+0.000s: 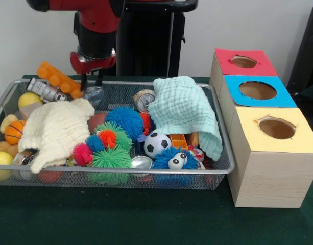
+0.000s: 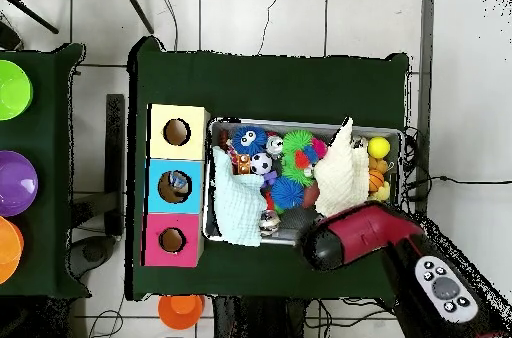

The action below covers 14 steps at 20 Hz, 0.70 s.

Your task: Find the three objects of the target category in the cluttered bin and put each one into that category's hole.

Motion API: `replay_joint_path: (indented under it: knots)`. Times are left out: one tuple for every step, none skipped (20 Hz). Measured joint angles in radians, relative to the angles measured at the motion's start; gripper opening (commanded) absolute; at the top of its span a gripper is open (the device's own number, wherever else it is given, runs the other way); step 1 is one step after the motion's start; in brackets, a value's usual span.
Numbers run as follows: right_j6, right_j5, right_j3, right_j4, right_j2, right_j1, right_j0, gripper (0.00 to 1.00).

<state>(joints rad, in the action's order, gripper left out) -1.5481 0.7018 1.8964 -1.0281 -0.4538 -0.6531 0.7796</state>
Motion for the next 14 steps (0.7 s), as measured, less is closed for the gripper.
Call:
replay_joint_path:
  knots:
    - [0.000,-0.001,0.008,0.005,-0.003,-0.013,0.010,0.00]
    - [0.000,-0.001,0.029,0.017,-0.008,-0.041,0.031,0.00]
    - [0.000,-0.001,0.039,0.023,-0.010,-0.053,0.039,0.00]
    - [0.000,0.000,0.047,0.027,-0.012,-0.062,0.045,0.00]
    - [0.000,0.000,0.060,0.035,-0.015,-0.073,0.052,0.00]
    - [0.000,0.000,0.073,0.042,-0.019,-0.085,0.059,0.00]
    - [0.000,0.000,0.098,0.062,-0.029,-0.107,0.071,0.00]
    - [0.000,0.000,0.112,0.072,-0.035,-0.117,0.077,0.00]
    - [0.000,0.000,0.125,0.082,-0.044,-0.127,0.083,0.00]
    - [0.000,0.000,0.133,0.087,-0.049,-0.132,0.086,0.00]
    - [0.000,-0.001,0.144,0.096,-0.058,-0.140,0.091,0.00]
    - [0.000,-0.001,0.155,0.105,-0.068,-0.147,0.096,0.00]
    - [0.000,0.000,0.167,0.113,-0.081,-0.154,0.102,0.00]
    - [0.000,0.000,0.176,0.120,-0.093,-0.158,0.107,0.00]
